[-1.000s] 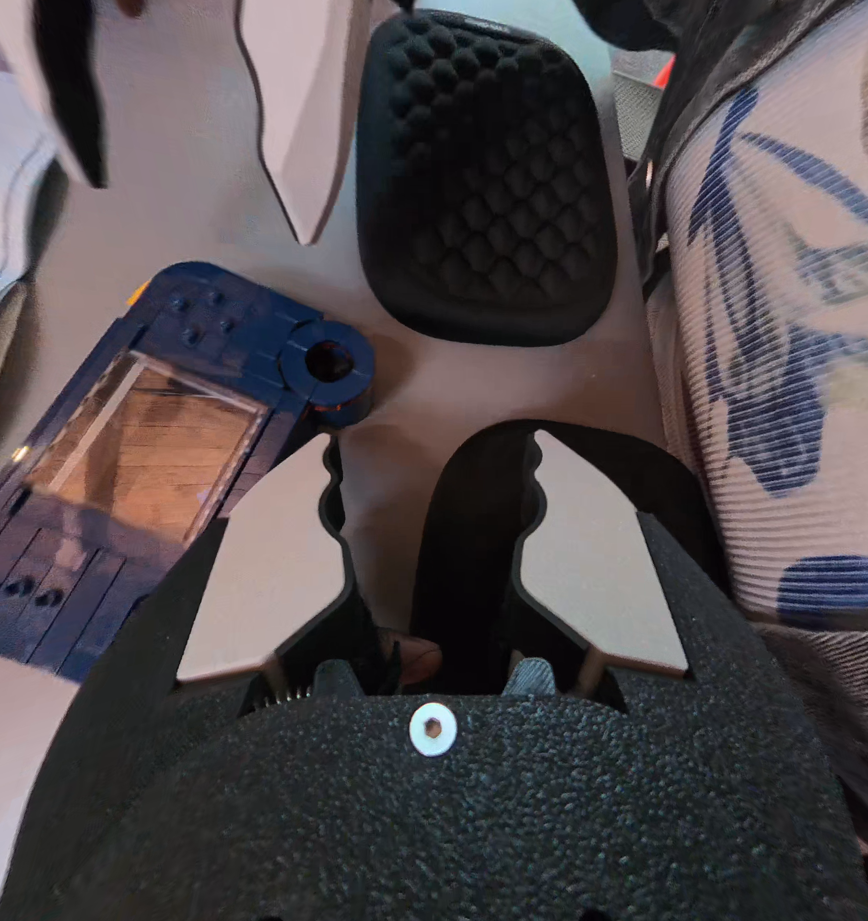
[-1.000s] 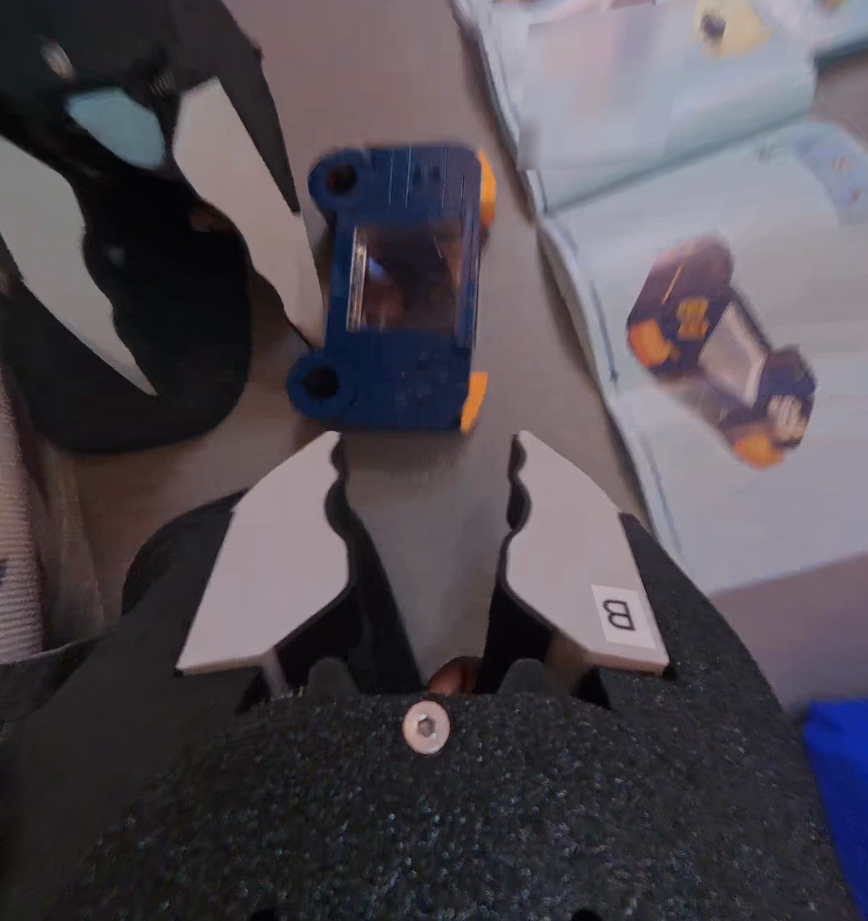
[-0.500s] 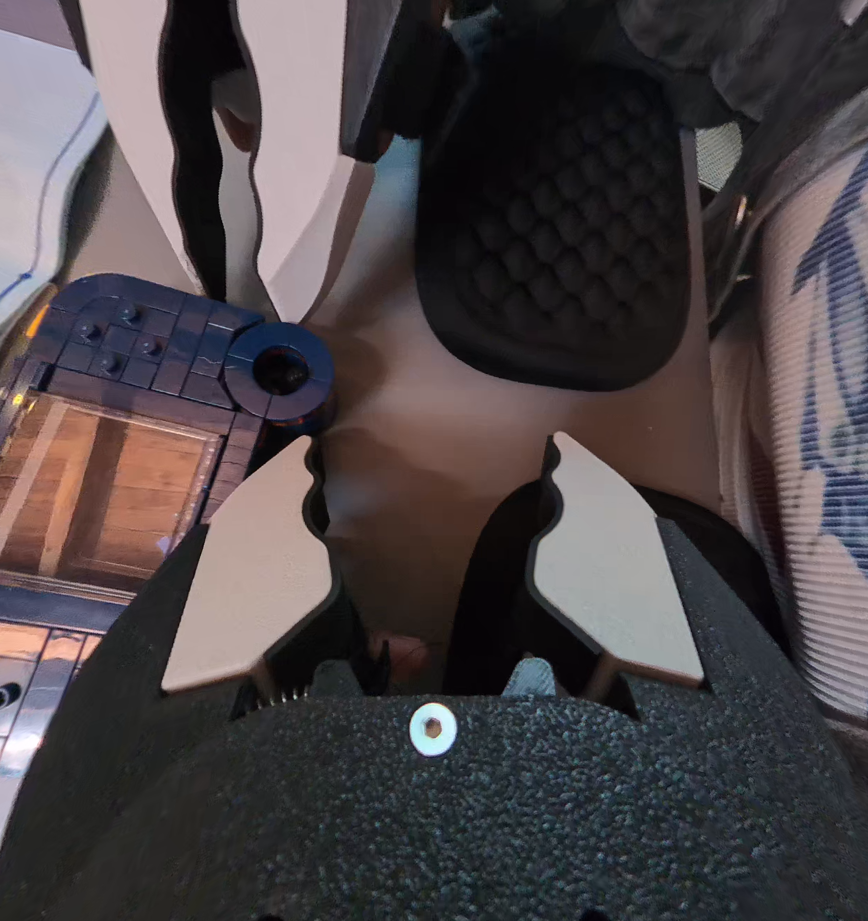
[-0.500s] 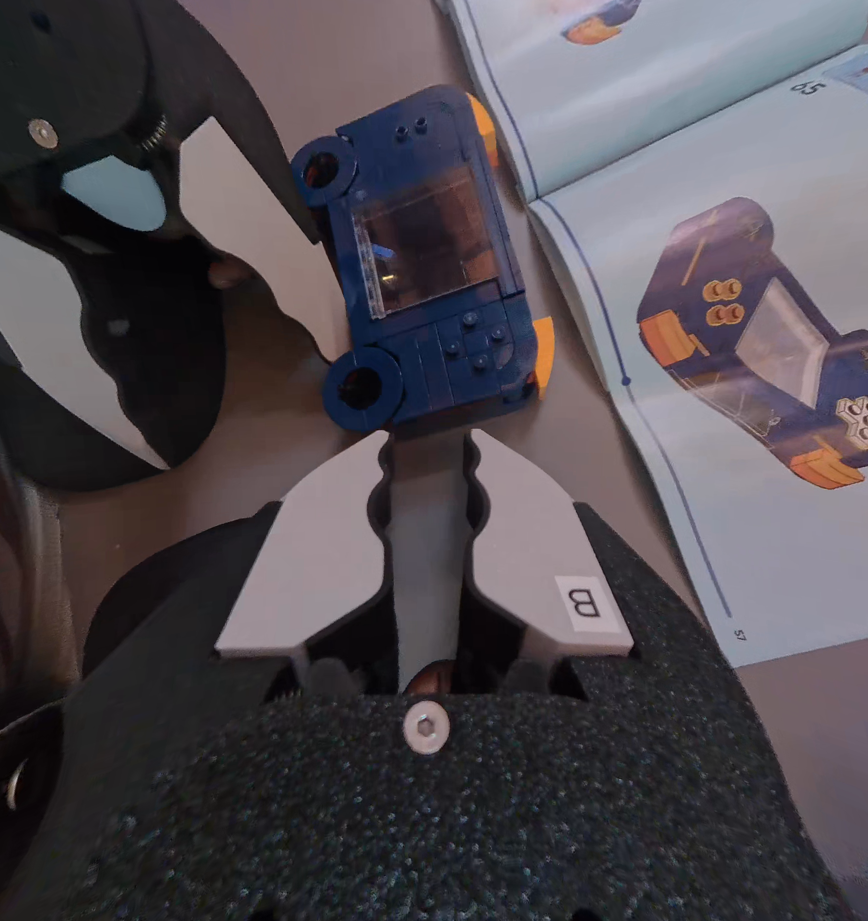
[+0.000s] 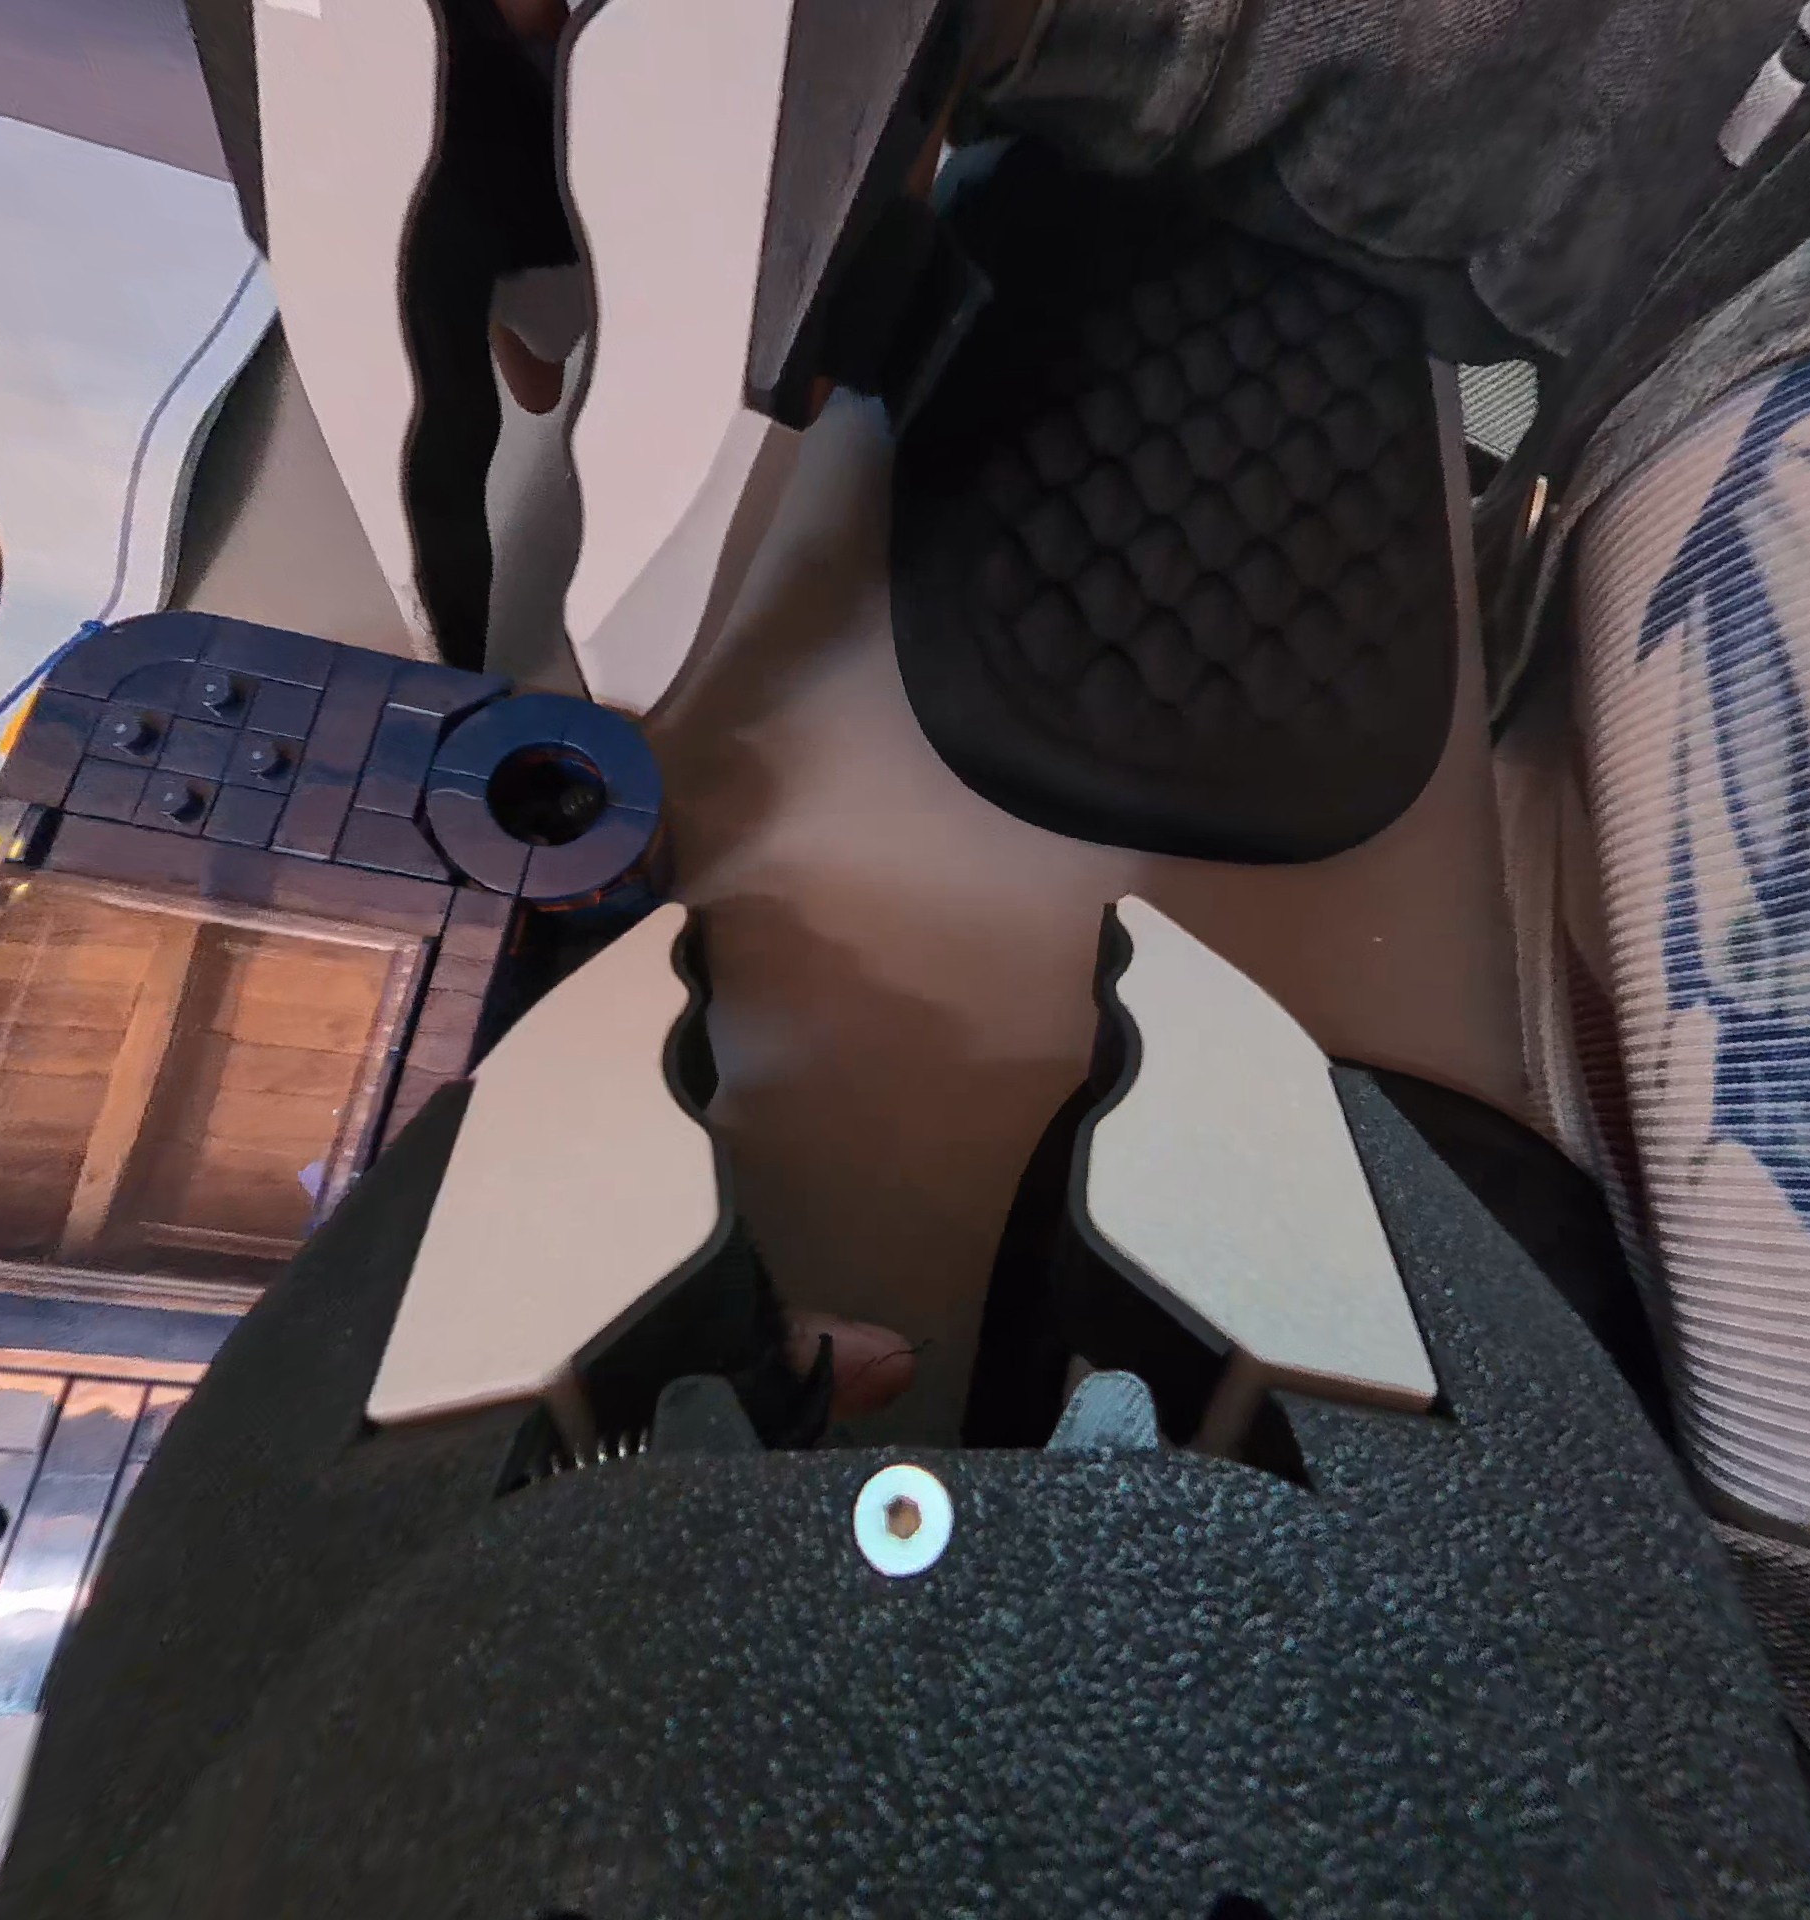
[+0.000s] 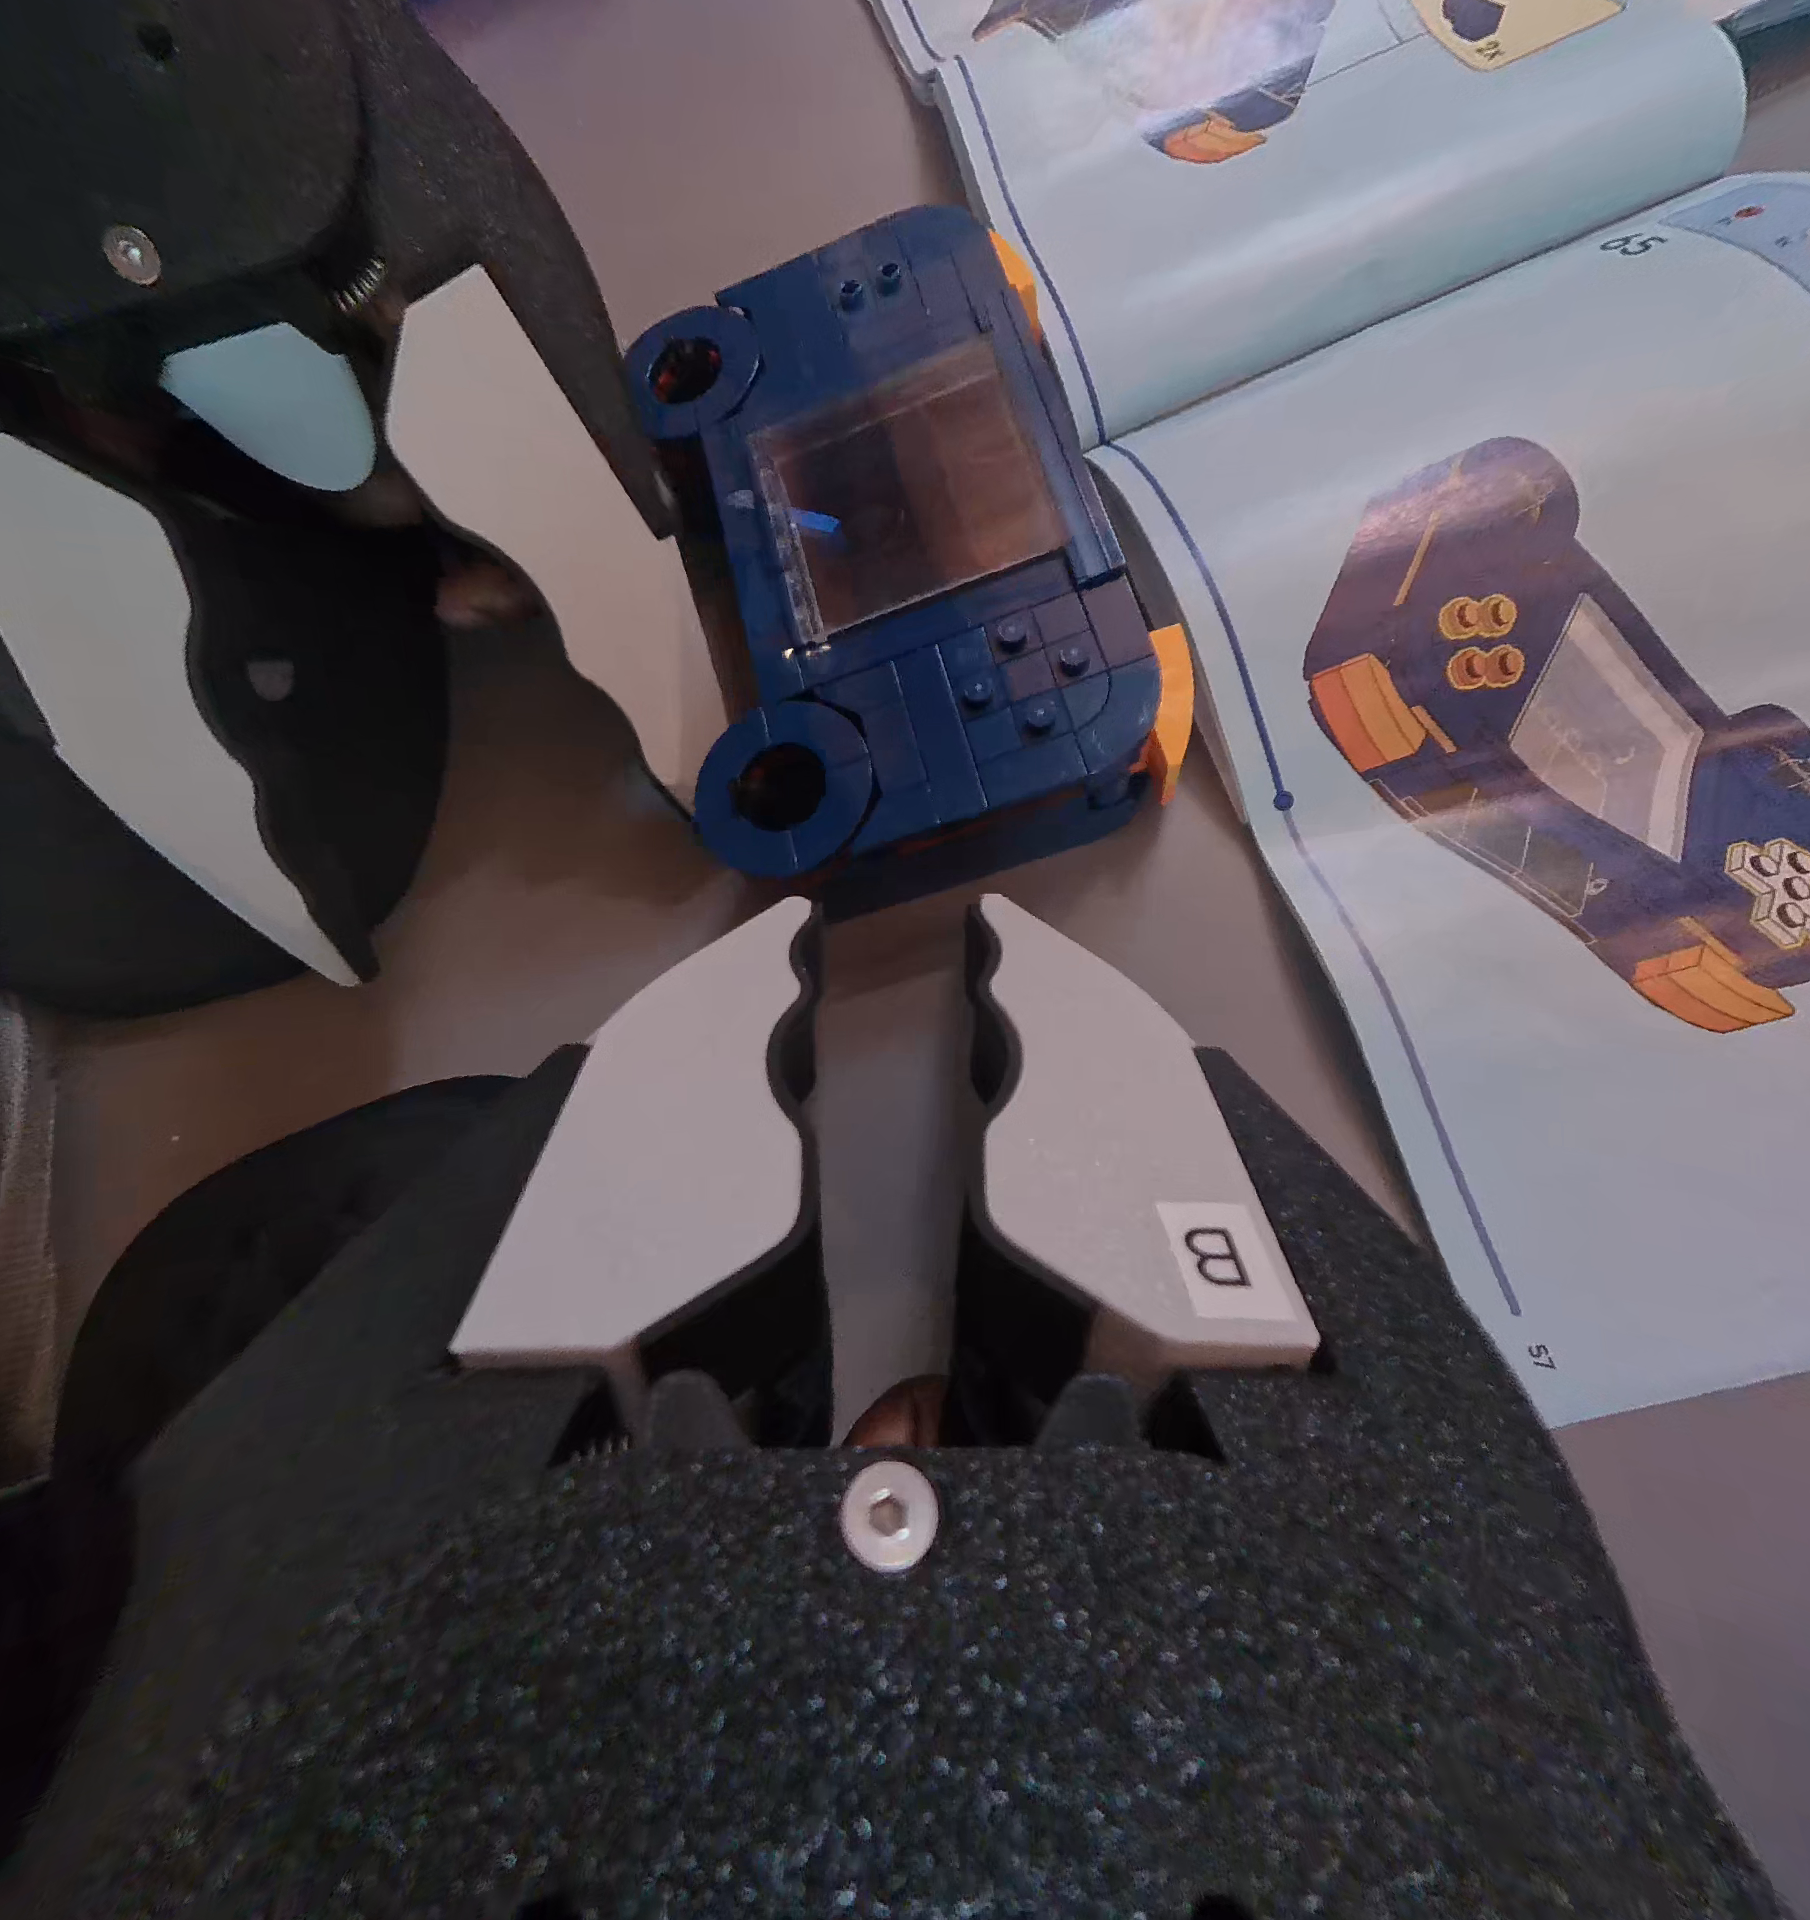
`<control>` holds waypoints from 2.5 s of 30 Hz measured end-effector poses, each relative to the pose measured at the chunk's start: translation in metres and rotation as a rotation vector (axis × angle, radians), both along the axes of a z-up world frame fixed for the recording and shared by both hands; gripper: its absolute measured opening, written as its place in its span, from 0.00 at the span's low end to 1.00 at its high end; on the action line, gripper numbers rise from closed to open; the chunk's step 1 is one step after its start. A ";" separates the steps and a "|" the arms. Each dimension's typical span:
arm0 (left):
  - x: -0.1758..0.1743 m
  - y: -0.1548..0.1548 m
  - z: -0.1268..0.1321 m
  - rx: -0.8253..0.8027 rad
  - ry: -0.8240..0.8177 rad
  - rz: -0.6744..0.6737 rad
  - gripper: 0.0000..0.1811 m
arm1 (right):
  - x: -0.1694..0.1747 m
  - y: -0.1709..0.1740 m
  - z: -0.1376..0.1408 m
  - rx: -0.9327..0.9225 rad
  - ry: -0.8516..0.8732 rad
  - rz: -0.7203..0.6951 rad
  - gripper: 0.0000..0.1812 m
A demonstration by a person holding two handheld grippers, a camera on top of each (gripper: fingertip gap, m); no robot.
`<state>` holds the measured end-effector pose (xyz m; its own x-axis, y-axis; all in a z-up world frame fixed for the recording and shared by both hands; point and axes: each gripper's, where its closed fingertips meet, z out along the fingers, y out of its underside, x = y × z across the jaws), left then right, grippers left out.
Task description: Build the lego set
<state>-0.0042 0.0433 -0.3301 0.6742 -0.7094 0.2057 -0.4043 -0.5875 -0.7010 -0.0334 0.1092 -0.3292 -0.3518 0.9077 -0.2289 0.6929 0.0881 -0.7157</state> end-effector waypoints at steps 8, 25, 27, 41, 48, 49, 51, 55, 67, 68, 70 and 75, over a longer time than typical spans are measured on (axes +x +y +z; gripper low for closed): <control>0.009 0.000 0.003 0.037 0.009 -0.039 0.40 | 0.013 0.021 0.055 0.011 0.277 -0.074 0.11; -0.051 0.014 0.059 0.312 0.043 0.252 0.29 | 0.036 0.031 0.064 -0.011 0.306 -0.089 0.18; -0.079 0.002 0.056 0.249 0.103 0.362 0.32 | 0.024 0.022 0.052 -0.016 0.221 -0.029 0.32; -0.139 0.003 0.000 0.094 0.429 0.460 0.34 | 0.000 -0.020 0.015 -0.135 -0.031 0.195 0.32; -0.159 0.007 -0.003 0.015 0.448 0.556 0.23 | 0.020 -0.049 0.016 -0.170 -0.030 0.202 0.31; -0.157 0.009 -0.003 0.004 0.440 0.538 0.20 | 0.018 -0.056 0.018 -0.198 -0.025 0.211 0.31; -0.152 0.014 -0.004 0.003 0.448 0.470 0.17 | 0.017 -0.069 0.017 -0.195 -0.035 0.240 0.31; -0.143 0.026 -0.004 0.010 0.468 0.339 0.14 | 0.013 -0.093 0.020 -0.164 -0.021 0.295 0.30; -0.118 0.066 0.009 0.076 0.576 -0.020 0.15 | 0.002 -0.128 0.028 -0.168 0.020 0.329 0.33; -0.124 0.065 0.018 0.091 0.595 0.012 0.16 | 0.004 -0.125 0.031 -0.176 0.032 0.317 0.31; -0.130 0.052 0.037 0.119 0.532 0.097 0.18 | 0.010 -0.116 0.034 -0.174 0.047 0.276 0.28; -0.107 -0.021 0.044 0.065 0.219 0.256 0.34 | 0.021 -0.081 0.042 -0.009 0.165 0.195 0.14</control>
